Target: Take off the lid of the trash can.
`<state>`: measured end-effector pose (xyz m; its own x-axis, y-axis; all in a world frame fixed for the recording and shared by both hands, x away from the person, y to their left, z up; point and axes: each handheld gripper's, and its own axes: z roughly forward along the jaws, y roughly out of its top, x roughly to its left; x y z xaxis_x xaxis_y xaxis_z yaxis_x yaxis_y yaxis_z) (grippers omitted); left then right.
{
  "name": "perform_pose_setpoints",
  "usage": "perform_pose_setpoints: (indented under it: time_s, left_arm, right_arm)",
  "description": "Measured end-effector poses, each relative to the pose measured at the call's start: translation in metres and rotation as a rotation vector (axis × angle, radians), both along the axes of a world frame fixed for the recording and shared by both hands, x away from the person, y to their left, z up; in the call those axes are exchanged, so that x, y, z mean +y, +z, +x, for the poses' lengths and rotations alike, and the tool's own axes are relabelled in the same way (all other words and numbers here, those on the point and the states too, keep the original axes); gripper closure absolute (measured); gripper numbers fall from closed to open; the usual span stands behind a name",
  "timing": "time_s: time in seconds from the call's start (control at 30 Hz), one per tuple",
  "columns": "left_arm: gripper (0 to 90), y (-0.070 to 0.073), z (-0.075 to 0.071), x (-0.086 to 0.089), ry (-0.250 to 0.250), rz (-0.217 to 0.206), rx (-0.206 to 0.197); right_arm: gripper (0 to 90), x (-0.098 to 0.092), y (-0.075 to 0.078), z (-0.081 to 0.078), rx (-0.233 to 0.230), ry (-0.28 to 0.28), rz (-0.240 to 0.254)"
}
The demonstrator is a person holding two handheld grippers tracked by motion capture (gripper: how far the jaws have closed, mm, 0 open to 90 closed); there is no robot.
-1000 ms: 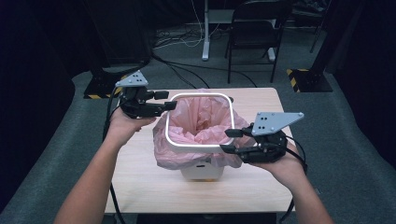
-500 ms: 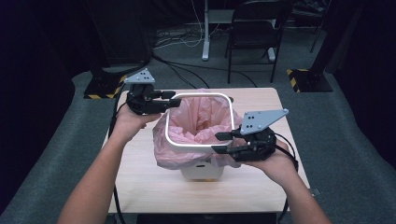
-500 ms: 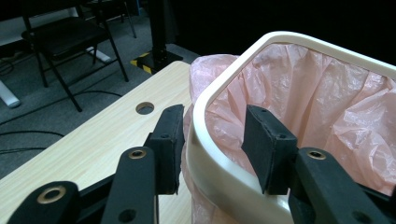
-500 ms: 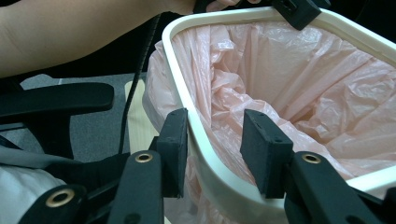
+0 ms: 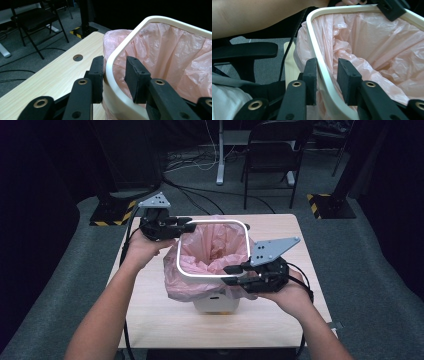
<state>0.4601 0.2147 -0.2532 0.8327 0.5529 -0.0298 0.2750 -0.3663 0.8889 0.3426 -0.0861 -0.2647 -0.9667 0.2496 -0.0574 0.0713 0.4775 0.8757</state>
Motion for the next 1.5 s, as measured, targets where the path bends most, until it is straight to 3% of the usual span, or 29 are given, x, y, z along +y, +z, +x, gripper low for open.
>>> perform_pose_setpoints:
  time_s: [0.23,0.33,1.13,1.5]
  left_arm:
    - [72.6,0.0,0.005,-0.003,-0.007,0.019,0.001]
    - [72.4,-0.001,0.008,-0.006,-0.007,0.048,0.002]
    - [75.3,-0.001,0.012,-0.005,-0.046,0.035,0.024]
    - [75.6,0.009,0.011,-0.006,-0.043,0.047,0.015]
  right_arm:
    - [72.9,0.009,-0.003,0.002,0.0,0.026,-0.039]
    - [74.8,0.01,-0.003,0.004,0.008,0.044,-0.04]
    - [77.2,0.009,0.003,0.007,0.017,0.076,-0.035]
    - [77.3,0.008,0.011,0.007,0.007,0.084,-0.022]
